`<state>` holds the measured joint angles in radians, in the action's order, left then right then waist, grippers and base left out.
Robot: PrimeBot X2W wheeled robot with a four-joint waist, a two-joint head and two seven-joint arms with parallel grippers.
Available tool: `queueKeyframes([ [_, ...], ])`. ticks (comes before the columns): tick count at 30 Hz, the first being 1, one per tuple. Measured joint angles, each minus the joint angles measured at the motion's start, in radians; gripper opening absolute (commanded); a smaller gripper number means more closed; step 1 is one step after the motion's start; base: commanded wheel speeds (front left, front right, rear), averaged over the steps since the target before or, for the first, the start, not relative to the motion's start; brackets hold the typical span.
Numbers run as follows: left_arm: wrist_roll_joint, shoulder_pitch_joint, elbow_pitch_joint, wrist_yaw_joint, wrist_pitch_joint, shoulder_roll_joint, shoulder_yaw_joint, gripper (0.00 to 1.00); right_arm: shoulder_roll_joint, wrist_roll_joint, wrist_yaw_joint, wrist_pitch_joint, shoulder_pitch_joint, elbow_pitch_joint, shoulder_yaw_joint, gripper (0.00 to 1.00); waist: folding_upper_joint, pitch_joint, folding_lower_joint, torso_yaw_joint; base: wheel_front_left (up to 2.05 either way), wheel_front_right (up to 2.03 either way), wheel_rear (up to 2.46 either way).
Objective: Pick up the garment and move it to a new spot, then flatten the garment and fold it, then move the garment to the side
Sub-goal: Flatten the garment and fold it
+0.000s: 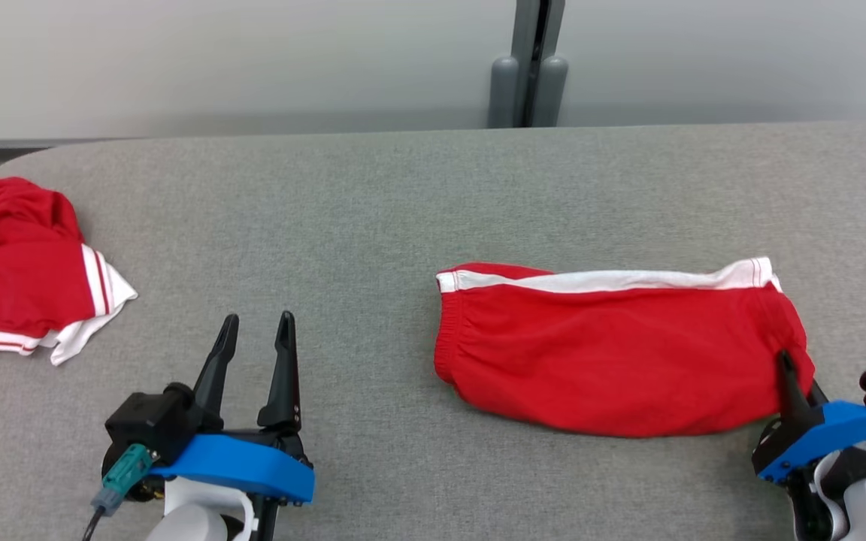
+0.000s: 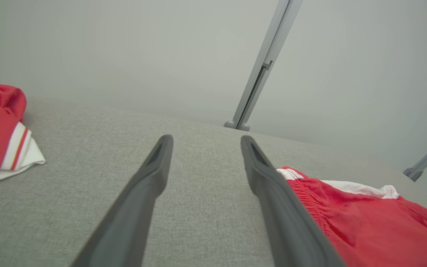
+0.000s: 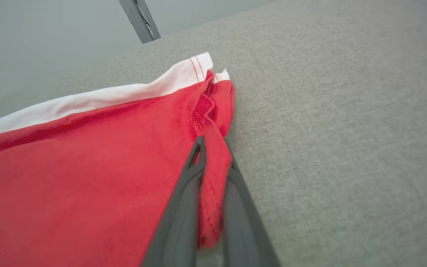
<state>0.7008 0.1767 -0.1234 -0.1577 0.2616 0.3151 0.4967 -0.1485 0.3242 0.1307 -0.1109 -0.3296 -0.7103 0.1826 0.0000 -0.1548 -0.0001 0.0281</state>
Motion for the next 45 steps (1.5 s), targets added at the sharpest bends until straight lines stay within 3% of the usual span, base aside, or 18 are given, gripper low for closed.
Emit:
queueKeyframes([
  [8,-0.028,-0.033,-0.012,0.009,0.0,-0.022,0.003,1.0,0.047,-0.072,0.0,0.039,0.058,0.105,0.073,0.0,0.0001,0.022,0.0,-0.016,0.0,0.0,0.0],
  [13,-0.037,-0.031,-0.024,0.015,0.0,-0.036,0.007,1.0,0.075,-0.128,0.0,0.065,0.009,0.151,0.04,0.0,0.0,0.019,0.0,-0.001,0.0,0.0,0.0],
  [18,-0.044,-0.025,-0.028,0.017,0.0,-0.042,0.001,1.0,0.095,-0.12,0.0,0.086,-0.1,0.185,-0.143,0.0,0.0001,0.014,0.0001,0.013,0.0,0.0,0.0],
  [22,-0.05,-0.019,-0.032,0.021,0.0,-0.051,-0.002,1.0,0.099,-0.017,0.0,0.097,-0.152,0.174,-0.361,0.0,0.0,0.011,0.0001,0.029,0.0,0.0,0.0],
  [26,-0.051,-0.018,-0.039,0.026,0.0,-0.06,-0.007,1.0,0.1,0.063,0.0,0.085,-0.179,0.13,-0.503,0.0,0.0,0.009,0.0001,0.047,0.0,0.0,0.0],
  [41,-0.068,-0.032,-0.048,0.035,0.0,-0.073,-0.032,1.0,0.099,0.122,0.0,0.015,-0.19,0.019,-0.746,0.0,0.0,0.018,0.0,0.059,0.0,0.0,0.0],
  [42,-0.068,-0.032,-0.048,0.035,0.0,-0.075,-0.032,1.0,0.1,0.128,0.0,0.012,-0.189,0.019,-0.76,0.09,0.0,0.019,0.0001,0.056,0.0,0.0,0.0],
  [43,-0.069,-0.033,-0.049,0.036,0.0,-0.075,-0.032,1.0,0.1,0.128,0.0,0.01,-0.189,0.02,-0.772,0.38,0.0,0.02,0.0001,0.054,0.0,0.0,0.0],
  [44,-0.07,-0.033,-0.052,0.037,0.0,-0.076,-0.031,1.0,0.1,0.128,0.0,0.002,-0.189,0.021,-0.783,1.0,0.0,0.021,0.0001,0.051,0.0,0.0,0.0],
  [45,-0.072,-0.034,-0.053,0.039,0.0,-0.077,-0.03,1.0,0.1,0.127,0.0,-0.006,-0.188,0.021,-0.791,1.0,0.0,0.022,0.0001,0.048,0.0,0.0,0.0],
])
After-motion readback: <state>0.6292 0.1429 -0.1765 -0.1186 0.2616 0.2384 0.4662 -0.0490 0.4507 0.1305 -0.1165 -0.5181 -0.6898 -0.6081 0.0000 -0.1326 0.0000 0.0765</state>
